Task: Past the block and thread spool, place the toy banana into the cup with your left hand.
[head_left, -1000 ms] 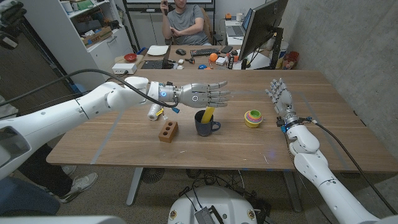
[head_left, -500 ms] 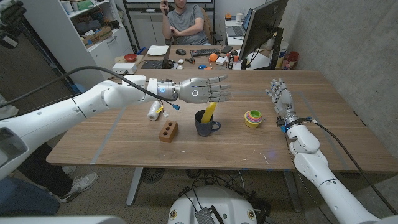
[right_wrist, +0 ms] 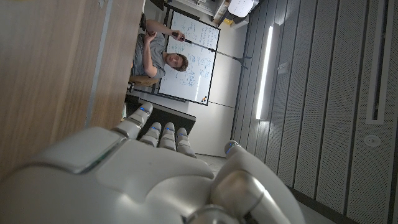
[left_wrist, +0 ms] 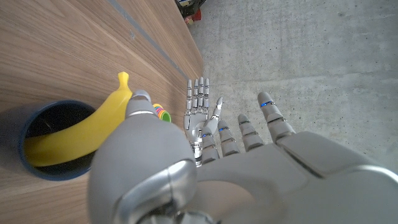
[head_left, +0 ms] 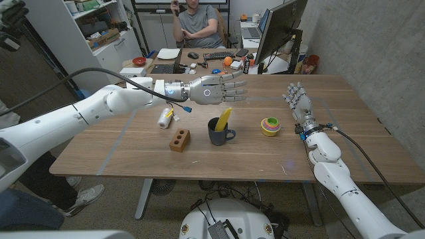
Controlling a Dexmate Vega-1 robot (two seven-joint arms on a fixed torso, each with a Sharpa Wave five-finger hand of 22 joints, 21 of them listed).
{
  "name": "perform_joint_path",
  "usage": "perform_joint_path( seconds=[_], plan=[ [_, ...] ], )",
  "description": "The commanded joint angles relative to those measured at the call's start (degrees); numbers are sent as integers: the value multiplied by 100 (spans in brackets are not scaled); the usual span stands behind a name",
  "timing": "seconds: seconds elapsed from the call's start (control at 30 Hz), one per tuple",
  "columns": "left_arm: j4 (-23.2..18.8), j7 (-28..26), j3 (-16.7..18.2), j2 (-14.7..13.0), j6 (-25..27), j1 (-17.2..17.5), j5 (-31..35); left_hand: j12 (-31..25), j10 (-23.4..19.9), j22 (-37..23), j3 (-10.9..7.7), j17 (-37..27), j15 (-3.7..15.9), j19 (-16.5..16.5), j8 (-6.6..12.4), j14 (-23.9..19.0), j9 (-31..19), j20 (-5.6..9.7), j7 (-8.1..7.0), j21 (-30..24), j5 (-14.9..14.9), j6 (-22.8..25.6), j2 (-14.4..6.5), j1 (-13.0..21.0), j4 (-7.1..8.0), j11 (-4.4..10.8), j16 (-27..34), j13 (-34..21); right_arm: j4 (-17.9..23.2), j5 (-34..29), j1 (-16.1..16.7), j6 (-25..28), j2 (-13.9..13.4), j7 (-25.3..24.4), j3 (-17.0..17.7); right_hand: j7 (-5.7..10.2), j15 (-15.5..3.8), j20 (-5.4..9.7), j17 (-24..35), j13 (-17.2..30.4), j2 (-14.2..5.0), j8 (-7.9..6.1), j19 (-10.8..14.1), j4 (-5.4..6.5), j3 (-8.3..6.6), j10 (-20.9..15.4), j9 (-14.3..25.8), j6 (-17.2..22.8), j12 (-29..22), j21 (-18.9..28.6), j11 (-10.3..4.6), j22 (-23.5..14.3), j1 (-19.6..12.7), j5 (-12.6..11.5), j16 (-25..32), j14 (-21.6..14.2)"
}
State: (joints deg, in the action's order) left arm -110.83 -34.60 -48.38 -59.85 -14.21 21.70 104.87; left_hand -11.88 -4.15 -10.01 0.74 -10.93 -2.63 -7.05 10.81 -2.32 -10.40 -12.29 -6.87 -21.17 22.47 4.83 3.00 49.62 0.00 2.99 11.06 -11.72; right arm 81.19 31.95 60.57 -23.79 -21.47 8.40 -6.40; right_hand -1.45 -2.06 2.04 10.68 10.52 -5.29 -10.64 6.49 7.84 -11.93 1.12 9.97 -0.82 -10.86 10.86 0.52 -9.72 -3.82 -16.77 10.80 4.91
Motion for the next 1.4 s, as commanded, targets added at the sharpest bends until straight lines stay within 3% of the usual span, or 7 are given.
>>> perform_joint_path(
  seconds=[0.03,0.07,0.3,0.33,1.03,1.23,1.4],
  plan=[
    [13,83,299,31,-46,116,-661,-17,10,-26,46,-3,7,-54,10,-2,3,-10,-36,21,45,-1,-13,-79,24,-19,29,4,-40,-11,-36,-6,16,14,0,-3,21,127,1,12,-48,-13,-26,-1,9,-21,26,24,-14,19,-24,-16,-51,-23,15,-5],
    [-10,-16,284,19,221,172,-300,-16,15,-26,50,-3,4,-57,6,-2,3,-10,-30,23,49,-9,-15,-84,28,-28,29,5,-45,-8,-40,-8,12,30,-2,-7,23,122,1,12,-47,-13,-26,0,10,-23,26,24,-14,19,-17,-16,-50,-23,15,-4],
    [22,179,502,69,-26,206,-1086,-16,26,-28,88,-2,16,-87,-4,-3,3,-9,-50,40,80,-23,-30,-131,65,-19,27,9,-29,-18,-37,-20,17,19,-1,-6,25,124,1,12,-47,-13,-32,0,13,-24,26,26,-14,18,-19,-16,-49,-24,16,-8],
    [23,7,480,69,287,262,-662,-14,31,-28,93,-2,22,-90,-2,-4,4,-9,-59,42,84,-19,-32,-136,69,-20,28,9,-21,-14,-39,-9,14,20,-1,-5,22,129,1,12,-47,-13,-29,1,14,-24,26,26,-14,20,-20,-16,-49,-24,16,-8],
    [119,-186,967,192,418,564,-1802,-50,-31,-34,221,-13,162,-238,5,-74,0,-9,-190,84,158,17,-223,-469,324,58,52,19,158,-24,78,-24,-20,-62,-8,-5,20,137,1,12,-48,-10,-44,2,24,-16,26,21,-10,19,-21,-16,-49,-28,15,-6],
    [112,-280,1159,287,532,715,-2265,-84,-133,-36,278,-24,265,-359,24,-128,4,-4,-318,135,132,137,-590,-863,645,140,65,27,210,-58,137,-73,-51,-76,-17,-7,20,134,1,12,-48,-11,-44,2,27,-18,26,23,-11,20,-11,-16,-49,-30,13,-3],
    [75,-149,1279,294,436,771,-2643,-85,-171,-40,163,-27,246,-421,14,-160,11,-1,-307,206,69,207,-1170,-1089,872,104,62,33,273,-2,190,-71,-51,-92,-10,-3,22,132,1,12,-41,-11,-50,4,35,-19,26,24,-11,19,-17,-16,-45,-30,13,-2]
  ],
)
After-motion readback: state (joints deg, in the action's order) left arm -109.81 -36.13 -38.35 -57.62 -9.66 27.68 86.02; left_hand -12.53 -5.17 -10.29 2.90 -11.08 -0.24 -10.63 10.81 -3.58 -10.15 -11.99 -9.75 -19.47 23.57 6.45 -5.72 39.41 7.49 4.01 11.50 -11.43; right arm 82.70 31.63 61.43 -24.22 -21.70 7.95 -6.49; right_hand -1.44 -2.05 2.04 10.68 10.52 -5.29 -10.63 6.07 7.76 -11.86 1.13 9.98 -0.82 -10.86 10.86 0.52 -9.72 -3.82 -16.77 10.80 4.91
